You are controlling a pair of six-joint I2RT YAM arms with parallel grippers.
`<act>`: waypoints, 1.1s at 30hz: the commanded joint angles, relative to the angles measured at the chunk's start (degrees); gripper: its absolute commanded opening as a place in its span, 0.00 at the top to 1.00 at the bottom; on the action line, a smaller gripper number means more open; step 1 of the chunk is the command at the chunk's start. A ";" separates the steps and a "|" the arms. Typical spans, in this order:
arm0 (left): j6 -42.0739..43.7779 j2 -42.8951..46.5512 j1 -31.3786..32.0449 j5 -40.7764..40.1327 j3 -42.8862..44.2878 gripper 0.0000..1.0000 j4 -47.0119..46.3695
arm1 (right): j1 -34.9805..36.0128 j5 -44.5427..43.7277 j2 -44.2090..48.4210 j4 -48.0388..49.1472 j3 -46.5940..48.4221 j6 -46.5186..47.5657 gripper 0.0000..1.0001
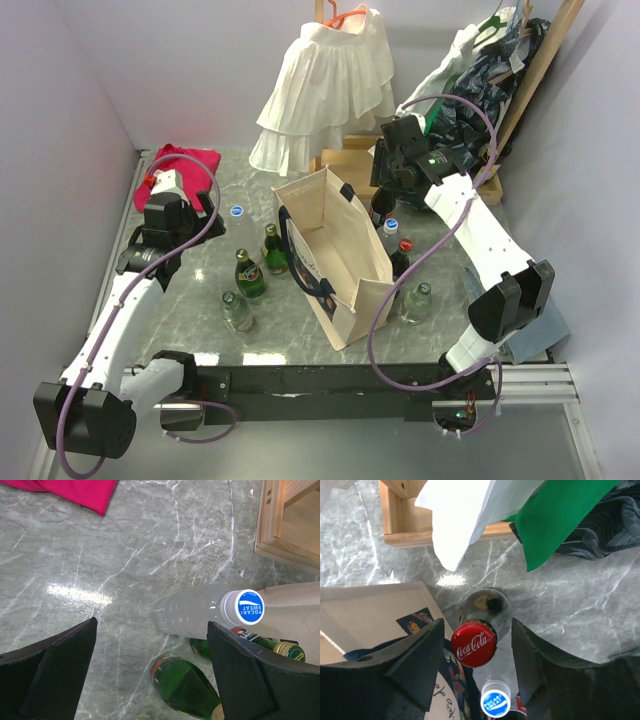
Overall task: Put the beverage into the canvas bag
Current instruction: Pick up the drink from the center of the board.
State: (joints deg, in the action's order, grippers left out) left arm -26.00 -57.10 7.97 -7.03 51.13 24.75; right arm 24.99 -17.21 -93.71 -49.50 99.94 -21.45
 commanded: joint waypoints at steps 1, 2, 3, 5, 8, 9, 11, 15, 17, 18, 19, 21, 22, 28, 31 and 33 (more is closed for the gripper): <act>0.16 0.94 0.12 -0.62 1.51 0.04 -0.67 | 0.41 -1.95 -0.86 0.98 0.08 -0.17 0.40; 0.16 1.03 0.12 -0.62 1.43 0.04 -0.67 | 0.32 -1.86 -0.77 1.15 -0.18 0.01 0.41; 0.07 1.11 0.12 -0.53 1.42 0.04 -0.67 | 0.32 -1.95 -0.77 1.33 -0.36 0.09 0.41; -0.10 1.11 0.12 -0.62 1.34 0.04 -0.67 | 0.41 -2.30 -0.95 1.33 -0.36 0.10 0.41; -0.37 1.38 0.12 -0.62 1.25 0.04 -0.76 | 0.41 -2.30 -1.03 1.42 -0.27 0.36 0.50; -0.46 1.38 0.12 -0.62 1.07 0.04 -0.67 | 0.41 -2.30 -1.03 1.42 -0.27 0.36 0.55; -0.46 1.47 0.21 -0.36 1.07 0.04 -0.76 | 0.41 -2.21 -0.95 1.51 -0.45 0.53 0.78; -0.63 1.11 0.12 -0.09 1.34 0.04 -0.67 | 0.41 -2.47 -0.33 1.60 -0.71 0.80 1.00; -0.72 1.11 0.12 0.08 1.34 0.04 -0.67 | 0.32 -2.48 -0.07 1.77 -0.98 1.15 1.00; -0.72 1.20 0.12 0.17 1.42 0.04 -0.76 | 0.32 -2.48 0.37 1.94 -1.24 1.24 1.00; -0.72 1.20 0.12 0.17 1.42 0.04 -0.85 | 0.41 -2.48 0.72 2.21 -1.67 1.41 1.00; -0.72 1.29 0.12 0.35 1.25 0.04 -0.76 | 0.41 -2.56 1.60 3.00 -2.12 1.68 1.00; -0.72 1.29 0.12 0.43 1.25 0.04 -0.76 | 0.41 -2.48 1.86 3.35 -2.55 2.11 1.00; -1.07 1.90 0.12 0.61 0.72 0.04 -0.85 | 0.41 -2.48 3.10 4.23 -2.65 3.17 1.00; -1.16 1.99 0.12 0.79 0.37 0.04 -0.93 | 0.49 -2.39 3.10 3.97 -1.95 3.61 1.00; -1.16 2.08 0.12 0.87 0.28 0.04 -0.93 | 0.49 -2.39 3.27 3.88 -1.68 3.78 1.00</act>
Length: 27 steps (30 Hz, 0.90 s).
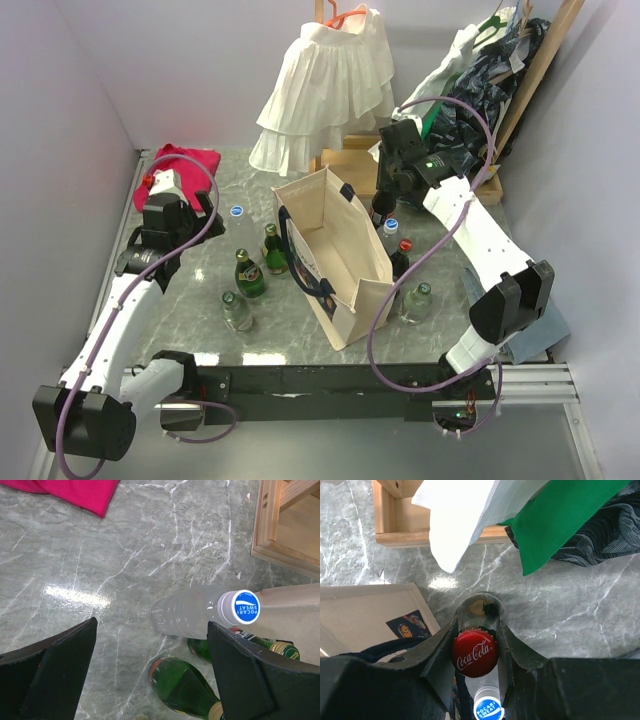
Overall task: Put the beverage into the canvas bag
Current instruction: Pick up the drink from the center of the board.
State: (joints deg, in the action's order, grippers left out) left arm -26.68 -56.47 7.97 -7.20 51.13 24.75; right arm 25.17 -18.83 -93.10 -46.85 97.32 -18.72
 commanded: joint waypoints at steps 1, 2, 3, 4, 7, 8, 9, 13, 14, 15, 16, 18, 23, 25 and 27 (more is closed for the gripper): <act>-0.48 1.36 0.12 1.05 0.37 0.04 -0.85 | 0.32 -0.77 2.83 1.32 1.03 1.32 1.00; -0.57 1.36 0.12 1.05 0.37 0.04 -0.85 | 0.32 -0.77 3.27 1.41 1.03 1.41 1.00; -0.57 1.36 0.12 1.05 0.37 0.04 -0.93 | 0.23 -0.94 3.36 1.41 1.21 1.41 1.00; -0.48 1.45 0.12 1.05 0.37 0.04 -0.85 | 0.32 -0.86 3.62 1.41 1.29 1.58 1.00; -0.57 1.53 0.12 1.23 0.37 0.04 -1.02 | 0.23 -1.03 4.50 1.50 1.65 1.67 1.00; -0.57 1.54 0.12 1.31 0.28 0.04 -1.11 | 0.23 -1.03 5.03 1.50 1.73 1.76 1.00; -0.48 1.54 0.12 1.31 0.28 0.04 -1.11 | 0.32 -1.12 5.29 1.59 1.82 1.84 1.00; 0.31 1.36 0.12 2.63 0.54 0.04 -1.11 | 0.23 -1.56 6.35 1.24 2.88 2.28 1.00; 0.74 1.19 0.12 3.07 0.72 0.03 -1.02 | 0.23 -1.73 6.79 1.06 3.05 2.20 1.00; 1.01 1.18 0.12 4.38 0.90 0.02 -1.02 | 0.32 -1.82 6.97 0.80 3.49 2.20 1.00; 1.19 1.10 0.12 5.00 1.33 0.02 -0.85 | 0.23 -2.09 7.23 0.71 3.58 2.20 1.00; 2.06 1.27 0.12 8.24 1.69 0.02 -0.85 | 0.23 -2.26 7.93 0.36 4.10 2.20 1.00; 2.95 2.50 0.12 17.56 2.92 0.08 -0.67 | 0.23 -2.70 8.81 -1.31 5.25 1.85 1.00; 2.42 3.29 0.21 19.59 3.88 0.12 -0.15 | 0.23 -2.88 8.90 -1.84 5.95 1.85 1.00; 1.98 3.73 0.21 20.29 4.76 0.15 1.26 | 0.32 -3.58 8.99 -2.37 6.48 1.85 1.00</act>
State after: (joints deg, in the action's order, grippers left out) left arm -25.10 -55.27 7.97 6.72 51.57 25.26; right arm 25.17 -19.11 -90.39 -52.64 97.54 -17.72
